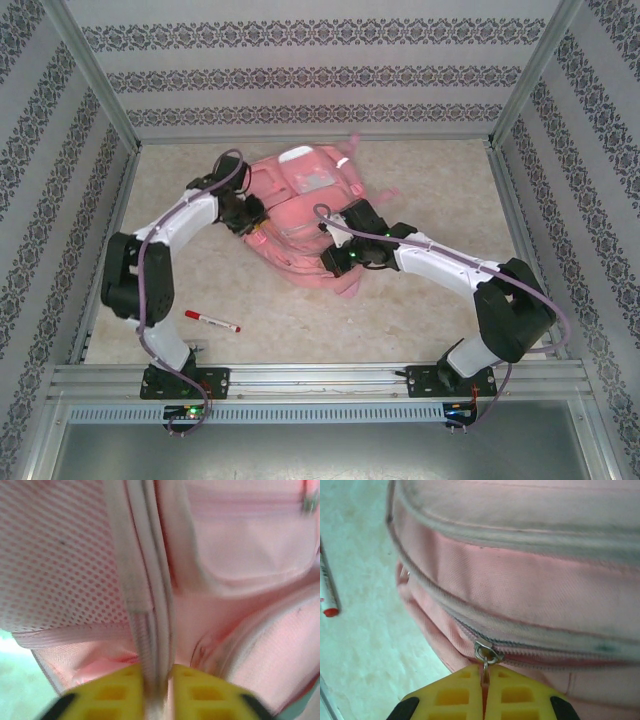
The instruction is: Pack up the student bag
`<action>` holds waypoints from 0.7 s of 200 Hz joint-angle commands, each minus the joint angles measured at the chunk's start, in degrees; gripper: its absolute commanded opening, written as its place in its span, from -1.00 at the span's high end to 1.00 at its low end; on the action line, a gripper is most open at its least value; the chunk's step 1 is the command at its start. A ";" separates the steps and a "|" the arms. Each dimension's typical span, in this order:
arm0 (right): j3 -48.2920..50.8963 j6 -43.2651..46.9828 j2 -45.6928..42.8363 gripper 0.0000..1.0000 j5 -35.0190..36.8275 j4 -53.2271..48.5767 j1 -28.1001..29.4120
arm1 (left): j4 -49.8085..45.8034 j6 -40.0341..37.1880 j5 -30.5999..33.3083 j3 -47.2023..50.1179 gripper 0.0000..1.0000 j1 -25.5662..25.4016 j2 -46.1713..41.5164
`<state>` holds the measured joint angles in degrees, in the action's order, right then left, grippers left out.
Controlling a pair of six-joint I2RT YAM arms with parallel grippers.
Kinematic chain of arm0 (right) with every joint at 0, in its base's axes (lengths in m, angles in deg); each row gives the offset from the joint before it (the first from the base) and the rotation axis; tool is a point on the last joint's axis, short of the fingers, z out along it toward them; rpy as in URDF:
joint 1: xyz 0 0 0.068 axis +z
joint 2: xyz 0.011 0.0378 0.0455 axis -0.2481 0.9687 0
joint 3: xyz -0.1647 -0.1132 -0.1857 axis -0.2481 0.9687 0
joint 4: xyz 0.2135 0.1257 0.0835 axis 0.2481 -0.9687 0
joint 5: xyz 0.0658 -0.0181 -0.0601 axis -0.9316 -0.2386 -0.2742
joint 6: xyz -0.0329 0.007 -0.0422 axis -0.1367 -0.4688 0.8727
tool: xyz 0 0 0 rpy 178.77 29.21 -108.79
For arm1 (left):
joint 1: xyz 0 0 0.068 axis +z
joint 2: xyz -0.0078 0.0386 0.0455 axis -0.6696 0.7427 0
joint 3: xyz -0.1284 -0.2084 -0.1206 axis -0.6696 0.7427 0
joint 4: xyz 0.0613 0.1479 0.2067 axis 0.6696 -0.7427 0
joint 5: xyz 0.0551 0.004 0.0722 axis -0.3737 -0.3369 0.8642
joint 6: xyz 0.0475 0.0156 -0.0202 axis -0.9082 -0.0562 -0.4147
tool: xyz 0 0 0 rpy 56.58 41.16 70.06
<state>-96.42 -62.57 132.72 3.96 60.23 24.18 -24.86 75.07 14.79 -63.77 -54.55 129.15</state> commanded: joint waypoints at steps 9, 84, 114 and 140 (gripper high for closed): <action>-3.85 -3.81 3.18 1.00 -0.47 0.25 3.04 | -5.96 -6.06 -2.40 -9.27 -0.16 3.55 3.60; -4.98 -8.55 6.45 1.00 -1.00 5.15 5.40 | 0.24 14.40 -2.67 15.20 -0.29 -4.41 -17.89; -4.50 -9.21 5.78 1.00 -1.61 6.06 6.60 | 5.08 21.43 1.51 18.60 -0.29 -10.10 -20.17; -3.83 -10.43 4.72 1.00 -1.44 7.77 7.49 | 7.42 24.57 4.07 18.92 -0.26 -12.78 -18.10</action>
<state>-100.25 -71.35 139.00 4.20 63.97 30.25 -22.96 92.71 14.71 -45.19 -65.48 110.02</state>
